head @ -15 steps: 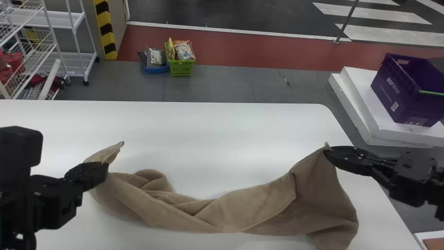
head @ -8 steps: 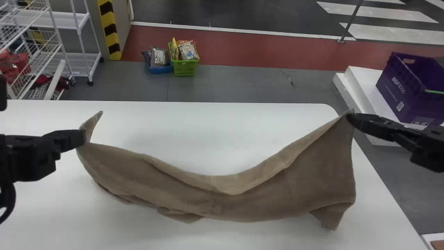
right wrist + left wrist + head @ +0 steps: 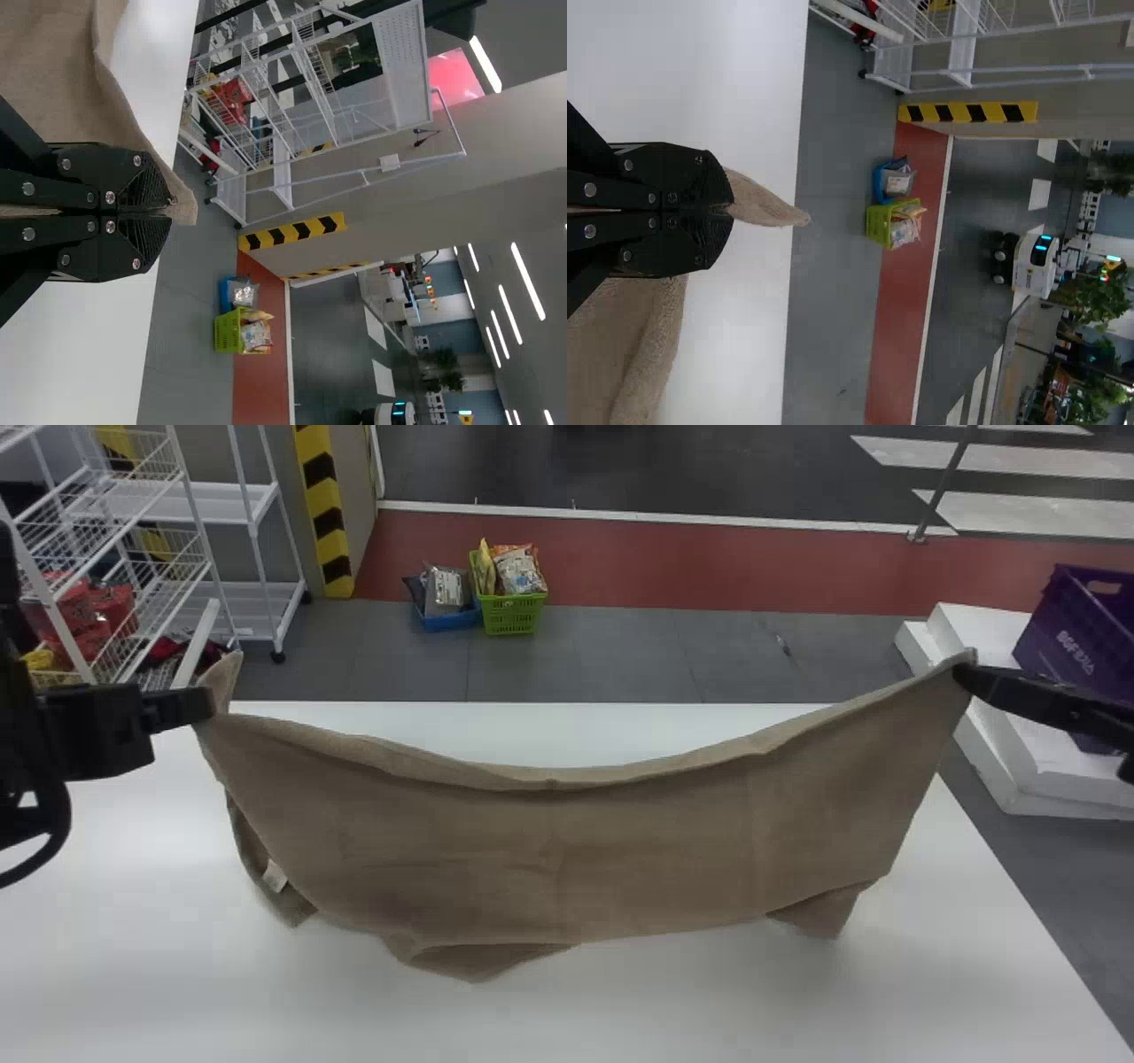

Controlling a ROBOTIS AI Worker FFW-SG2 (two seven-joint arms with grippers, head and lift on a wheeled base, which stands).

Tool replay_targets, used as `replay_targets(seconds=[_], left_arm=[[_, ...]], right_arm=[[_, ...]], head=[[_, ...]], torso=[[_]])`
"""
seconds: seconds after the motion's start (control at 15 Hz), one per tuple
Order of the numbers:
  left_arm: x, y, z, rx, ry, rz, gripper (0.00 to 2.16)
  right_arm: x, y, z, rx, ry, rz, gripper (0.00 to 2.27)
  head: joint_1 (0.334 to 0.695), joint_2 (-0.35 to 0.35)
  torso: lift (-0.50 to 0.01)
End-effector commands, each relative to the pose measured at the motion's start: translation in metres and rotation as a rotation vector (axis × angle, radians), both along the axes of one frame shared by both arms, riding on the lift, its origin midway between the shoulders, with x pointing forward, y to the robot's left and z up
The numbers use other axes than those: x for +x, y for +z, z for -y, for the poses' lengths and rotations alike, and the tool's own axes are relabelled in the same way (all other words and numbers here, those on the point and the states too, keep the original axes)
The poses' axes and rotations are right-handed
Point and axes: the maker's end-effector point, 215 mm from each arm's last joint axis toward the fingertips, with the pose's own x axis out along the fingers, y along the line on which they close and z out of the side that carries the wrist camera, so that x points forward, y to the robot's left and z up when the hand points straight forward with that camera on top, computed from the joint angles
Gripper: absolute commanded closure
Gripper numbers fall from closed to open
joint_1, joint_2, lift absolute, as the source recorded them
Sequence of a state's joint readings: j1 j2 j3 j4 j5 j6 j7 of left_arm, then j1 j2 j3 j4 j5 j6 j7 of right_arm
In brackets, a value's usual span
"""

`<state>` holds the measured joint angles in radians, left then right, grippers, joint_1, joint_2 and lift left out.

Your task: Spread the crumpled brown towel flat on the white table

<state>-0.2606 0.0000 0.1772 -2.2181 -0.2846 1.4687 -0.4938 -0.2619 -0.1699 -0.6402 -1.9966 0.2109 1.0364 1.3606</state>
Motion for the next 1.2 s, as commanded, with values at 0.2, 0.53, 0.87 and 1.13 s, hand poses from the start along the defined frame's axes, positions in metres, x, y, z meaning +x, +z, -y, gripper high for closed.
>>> replay_targets(seconds=[0.2, 0.53, 0.87, 1.13], left_arm=[[0.048, 0.014, 0.027, 0.03, -0.034, -0.02, 1.25], [0.081, 0.054, 0.019, 0.02, -0.011, 0.005, 1.25], [0.103, 0.061, 0.01, 0.016, 0.011, -0.02, 1.25], [0.107, 0.053, 0.001, 0.034, 0.029, -0.02, 1.25]], right_arm=[[0.029, 0.029, 0.025, 0.047, -0.01, 0.014, 1.12], [0.043, 0.066, 0.059, 0.143, -0.011, 0.06, 1.12], [0.055, 0.074, 0.074, 0.175, -0.01, 0.067, 1.12], [0.066, 0.063, 0.085, 0.141, -0.004, 0.079, 1.12]], head=[[0.562, -0.119], [0.499, -0.149], [0.442, -0.16], [0.441, -0.16]], torso=[[-0.123], [-0.123], [-0.123], [-0.123]])
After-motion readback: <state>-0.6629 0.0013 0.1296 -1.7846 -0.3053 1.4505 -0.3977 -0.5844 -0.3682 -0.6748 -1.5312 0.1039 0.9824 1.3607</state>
